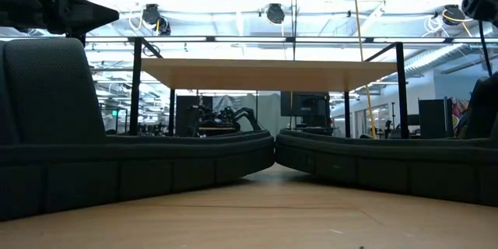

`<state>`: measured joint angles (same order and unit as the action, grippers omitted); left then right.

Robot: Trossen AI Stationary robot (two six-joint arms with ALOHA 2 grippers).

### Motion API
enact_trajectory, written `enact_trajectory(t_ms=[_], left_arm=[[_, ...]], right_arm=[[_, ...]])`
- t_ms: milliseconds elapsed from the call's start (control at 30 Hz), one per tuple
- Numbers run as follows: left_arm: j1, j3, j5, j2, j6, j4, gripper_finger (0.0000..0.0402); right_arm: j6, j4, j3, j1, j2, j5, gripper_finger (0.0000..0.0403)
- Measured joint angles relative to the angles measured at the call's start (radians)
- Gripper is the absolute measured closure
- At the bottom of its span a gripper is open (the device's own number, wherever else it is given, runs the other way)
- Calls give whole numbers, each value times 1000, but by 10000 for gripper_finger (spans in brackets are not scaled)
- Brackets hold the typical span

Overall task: Pick and place slides into the shelf
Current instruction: Put the top right black slide on the shelf

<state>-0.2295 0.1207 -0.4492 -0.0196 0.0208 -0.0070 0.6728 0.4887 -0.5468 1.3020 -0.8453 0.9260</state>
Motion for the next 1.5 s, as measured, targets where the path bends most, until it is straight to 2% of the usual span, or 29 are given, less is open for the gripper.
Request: enact_trajectory(t_ms=[100,267,500,733,867,967,1067,1167,1400,1500], left_arm=[[0,0,-1,0,0,0,382],[0,0,-4,0,0,-13,382],[0,0,-6,0,7,-24,382],[0,0,-6,0,8,-24,382],[0,0,-6,0,10,-28,382],[0,0,-6,0,19,-32,382],[0,0,-7,0,19,-57,382],[0,0,-6,0,18,-76,382],[0,0,-6,0,24,-73,382],[0,0,-6,0,37,-72,382]], right_arm=[[55,66,0,1,-35,-19,402],[202,177,0,0,-109,-141,397],[231,220,0,-55,-162,-165,381],[159,232,-31,-161,-64,-115,370],[152,359,-110,-263,9,-126,375],[154,567,-208,-342,40,-176,375],[154,772,-310,-425,49,-276,375],[145,905,-415,-509,49,-372,376],[-1,951,-600,-697,56,-573,376],[-77,953,-646,-795,55,-620,376]])
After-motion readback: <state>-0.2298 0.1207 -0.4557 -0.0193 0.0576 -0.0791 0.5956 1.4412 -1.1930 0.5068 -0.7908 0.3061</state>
